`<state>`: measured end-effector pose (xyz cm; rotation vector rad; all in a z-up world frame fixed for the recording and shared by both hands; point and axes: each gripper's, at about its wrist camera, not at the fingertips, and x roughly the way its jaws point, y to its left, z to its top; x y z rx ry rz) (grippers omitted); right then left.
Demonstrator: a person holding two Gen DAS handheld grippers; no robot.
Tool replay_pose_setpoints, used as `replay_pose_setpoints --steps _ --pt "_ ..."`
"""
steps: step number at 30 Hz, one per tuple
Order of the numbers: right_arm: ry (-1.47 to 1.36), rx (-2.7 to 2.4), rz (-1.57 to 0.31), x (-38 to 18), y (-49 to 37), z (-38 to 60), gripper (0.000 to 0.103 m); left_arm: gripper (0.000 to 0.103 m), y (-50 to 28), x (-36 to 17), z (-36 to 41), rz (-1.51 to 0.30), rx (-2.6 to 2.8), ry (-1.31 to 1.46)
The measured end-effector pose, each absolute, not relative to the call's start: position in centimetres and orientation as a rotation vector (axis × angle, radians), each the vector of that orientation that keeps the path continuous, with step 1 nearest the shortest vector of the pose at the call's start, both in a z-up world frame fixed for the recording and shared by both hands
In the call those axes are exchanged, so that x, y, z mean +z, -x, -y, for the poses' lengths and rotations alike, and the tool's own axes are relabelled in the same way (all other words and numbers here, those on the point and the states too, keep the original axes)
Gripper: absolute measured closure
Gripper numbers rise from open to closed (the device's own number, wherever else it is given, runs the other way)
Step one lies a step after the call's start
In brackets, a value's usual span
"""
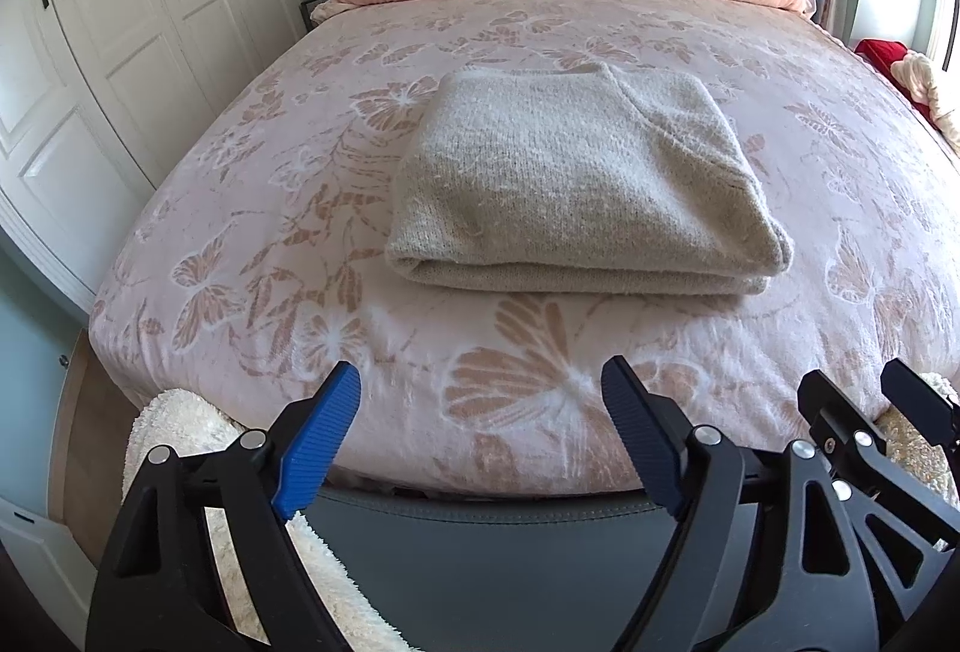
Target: Fold small clothes
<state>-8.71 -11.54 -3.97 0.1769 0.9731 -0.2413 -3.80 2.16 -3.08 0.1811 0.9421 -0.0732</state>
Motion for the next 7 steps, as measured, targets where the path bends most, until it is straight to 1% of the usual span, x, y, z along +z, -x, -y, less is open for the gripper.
replay_pose_setpoints --steps 2,7 --pt "-0.174 -0.242 -0.975 -4.01 8.68 11.55 0.044 0.028 3.84 -3.09 -2.03 -0.939 -0.075 -0.189" --pt "-0.168 -0.245 -0.980 -4.08 8.55 11.46 0.044 0.028 3.84 -3.16 -1.92 -0.942 -0.074 -0.190"
